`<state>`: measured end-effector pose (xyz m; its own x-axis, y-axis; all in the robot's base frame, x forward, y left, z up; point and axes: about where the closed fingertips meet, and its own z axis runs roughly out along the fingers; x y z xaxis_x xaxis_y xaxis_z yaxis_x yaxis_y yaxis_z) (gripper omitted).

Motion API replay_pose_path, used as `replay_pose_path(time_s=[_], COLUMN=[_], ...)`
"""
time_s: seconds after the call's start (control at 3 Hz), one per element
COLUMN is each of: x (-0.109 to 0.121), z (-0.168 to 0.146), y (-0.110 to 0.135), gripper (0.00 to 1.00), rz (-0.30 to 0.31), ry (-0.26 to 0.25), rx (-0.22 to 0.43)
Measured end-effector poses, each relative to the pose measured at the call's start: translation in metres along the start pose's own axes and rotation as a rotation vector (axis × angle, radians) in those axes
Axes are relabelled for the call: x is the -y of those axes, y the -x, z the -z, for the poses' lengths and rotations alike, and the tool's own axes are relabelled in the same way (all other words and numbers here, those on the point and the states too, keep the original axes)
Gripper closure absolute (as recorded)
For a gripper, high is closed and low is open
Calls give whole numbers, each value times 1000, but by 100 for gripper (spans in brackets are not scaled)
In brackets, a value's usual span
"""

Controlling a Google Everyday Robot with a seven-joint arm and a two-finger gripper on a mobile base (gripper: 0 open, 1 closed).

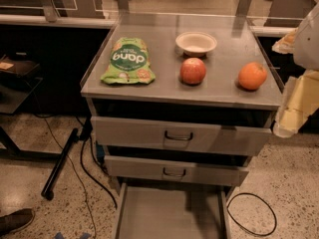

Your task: Place orange into bottom drawer

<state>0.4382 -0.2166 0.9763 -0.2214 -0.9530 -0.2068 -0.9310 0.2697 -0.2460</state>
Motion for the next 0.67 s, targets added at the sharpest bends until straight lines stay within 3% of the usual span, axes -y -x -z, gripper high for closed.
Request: replay_pose_path(time_s=[0.33,0.67], x=[0,15], z=[0,0], y=[0,-3], gripper=[0,0], rz=[0,-11], ry=[0,-14], rx=[0,-1])
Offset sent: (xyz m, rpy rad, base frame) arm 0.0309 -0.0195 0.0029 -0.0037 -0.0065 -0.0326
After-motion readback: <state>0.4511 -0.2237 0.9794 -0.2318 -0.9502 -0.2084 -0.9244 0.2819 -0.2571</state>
